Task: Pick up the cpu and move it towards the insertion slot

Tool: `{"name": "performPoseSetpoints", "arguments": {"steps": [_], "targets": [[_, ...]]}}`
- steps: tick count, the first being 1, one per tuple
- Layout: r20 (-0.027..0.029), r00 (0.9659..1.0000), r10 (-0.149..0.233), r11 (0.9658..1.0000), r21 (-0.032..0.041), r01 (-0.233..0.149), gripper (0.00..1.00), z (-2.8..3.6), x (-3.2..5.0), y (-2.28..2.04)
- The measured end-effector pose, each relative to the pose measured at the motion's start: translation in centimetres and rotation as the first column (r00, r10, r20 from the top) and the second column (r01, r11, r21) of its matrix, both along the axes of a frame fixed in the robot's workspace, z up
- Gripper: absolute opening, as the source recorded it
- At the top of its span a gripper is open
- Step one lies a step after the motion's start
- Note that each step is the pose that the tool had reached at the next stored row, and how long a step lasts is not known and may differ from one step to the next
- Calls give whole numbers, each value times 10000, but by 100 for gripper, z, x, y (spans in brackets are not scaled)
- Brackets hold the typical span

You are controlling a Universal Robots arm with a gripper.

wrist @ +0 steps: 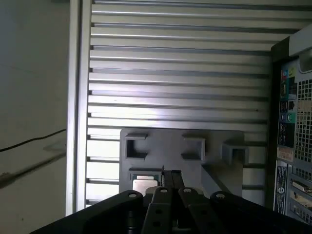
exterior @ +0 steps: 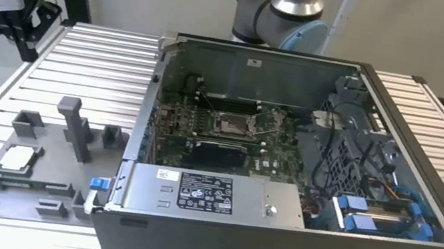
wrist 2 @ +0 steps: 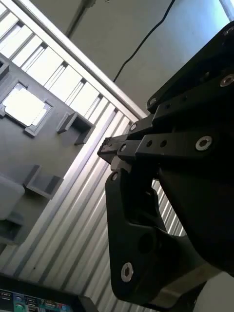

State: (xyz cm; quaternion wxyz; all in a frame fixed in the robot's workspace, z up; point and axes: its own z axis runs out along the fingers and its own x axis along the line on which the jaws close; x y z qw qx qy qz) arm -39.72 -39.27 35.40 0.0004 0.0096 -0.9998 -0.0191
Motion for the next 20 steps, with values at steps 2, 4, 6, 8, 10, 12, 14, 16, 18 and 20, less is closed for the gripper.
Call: {"name": "performPoseSetpoints", "arguments": {"steps": [2, 4, 6, 8, 10, 12, 14, 16, 18, 20], "targets": [[-2, 10000, 1, 10000, -2, -1, 0, 1, -3, 0], [-1, 10000, -1, 10000, -1, 1, 0, 1, -15, 0], [-1, 10000, 0, 10000, -1, 0, 0, 0, -36, 0], [-1, 10000, -1, 10000, -1, 1, 0, 1, -61, -2], [0, 10000, 1, 10000, -1, -1, 0, 0, -82, -13], [4, 10000, 0, 10000, 0, 0, 0, 0, -96, -33], [5, 10000, -1, 10000, -1, 1, 0, 0, -99, -61], [5, 10000, 0, 10000, -1, 0, 0, 0, -99, -89], [5, 10000, 0, 10000, -1, 0, 0, 0, -99, -109], [6, 10000, 0, 10000, 0, 0, 0, 0, -99, -122]]}}
